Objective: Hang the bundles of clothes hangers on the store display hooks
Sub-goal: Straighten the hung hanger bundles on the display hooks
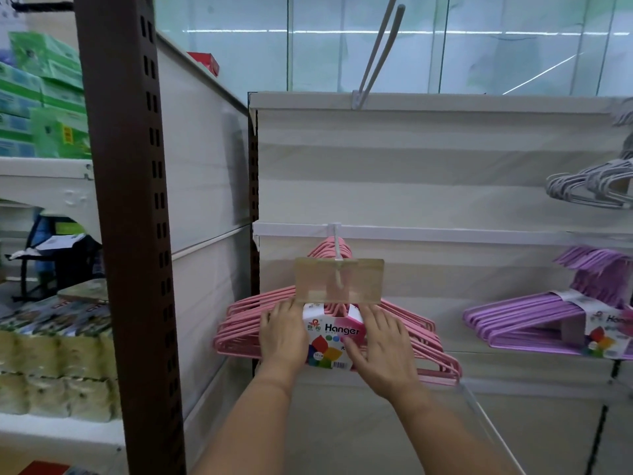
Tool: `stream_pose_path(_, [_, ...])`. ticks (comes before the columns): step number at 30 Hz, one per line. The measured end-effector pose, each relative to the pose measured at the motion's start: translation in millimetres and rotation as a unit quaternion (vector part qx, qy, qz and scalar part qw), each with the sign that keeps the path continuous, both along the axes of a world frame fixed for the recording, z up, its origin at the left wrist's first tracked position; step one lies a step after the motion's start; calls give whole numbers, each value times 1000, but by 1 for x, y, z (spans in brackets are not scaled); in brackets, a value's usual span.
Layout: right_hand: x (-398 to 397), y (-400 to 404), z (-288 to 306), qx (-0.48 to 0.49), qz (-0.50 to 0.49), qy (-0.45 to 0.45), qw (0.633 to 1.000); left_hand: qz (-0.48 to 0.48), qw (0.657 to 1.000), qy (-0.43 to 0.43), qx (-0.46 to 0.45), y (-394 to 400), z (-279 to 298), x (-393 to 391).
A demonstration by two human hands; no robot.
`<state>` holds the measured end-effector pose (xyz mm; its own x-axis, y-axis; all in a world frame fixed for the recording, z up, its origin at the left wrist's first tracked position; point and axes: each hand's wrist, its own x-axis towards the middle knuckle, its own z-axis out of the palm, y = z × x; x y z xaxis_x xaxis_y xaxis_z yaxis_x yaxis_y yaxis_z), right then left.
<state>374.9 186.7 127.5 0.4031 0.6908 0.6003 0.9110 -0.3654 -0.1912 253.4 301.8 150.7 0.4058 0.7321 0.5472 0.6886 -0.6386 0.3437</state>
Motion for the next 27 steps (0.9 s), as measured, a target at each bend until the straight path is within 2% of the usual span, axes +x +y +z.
stream_pose_path(5, [4, 7, 11, -29, -38, -7, 999, -4, 1000, -3, 2, 0, -5, 1])
stream_pose_path(11, [-3, -4, 17, -49, -64, 17, 997, -63, 997, -34, 19, -8, -13, -5])
stream_pose_path(17, [-7, -29, 12, -90, -111, 28, 989, -59, 997, -31, 38, -31, -22, -6])
stream_pose_path(23, [-6, -75, -5, -129, -119, 29, 984, -46, 994, -74, 70, -75, -38, -9])
stream_pose_path(27, [-3, -133, -33, -140, -132, 79, 978, -91, 994, -52, 11, -121, -54, 5])
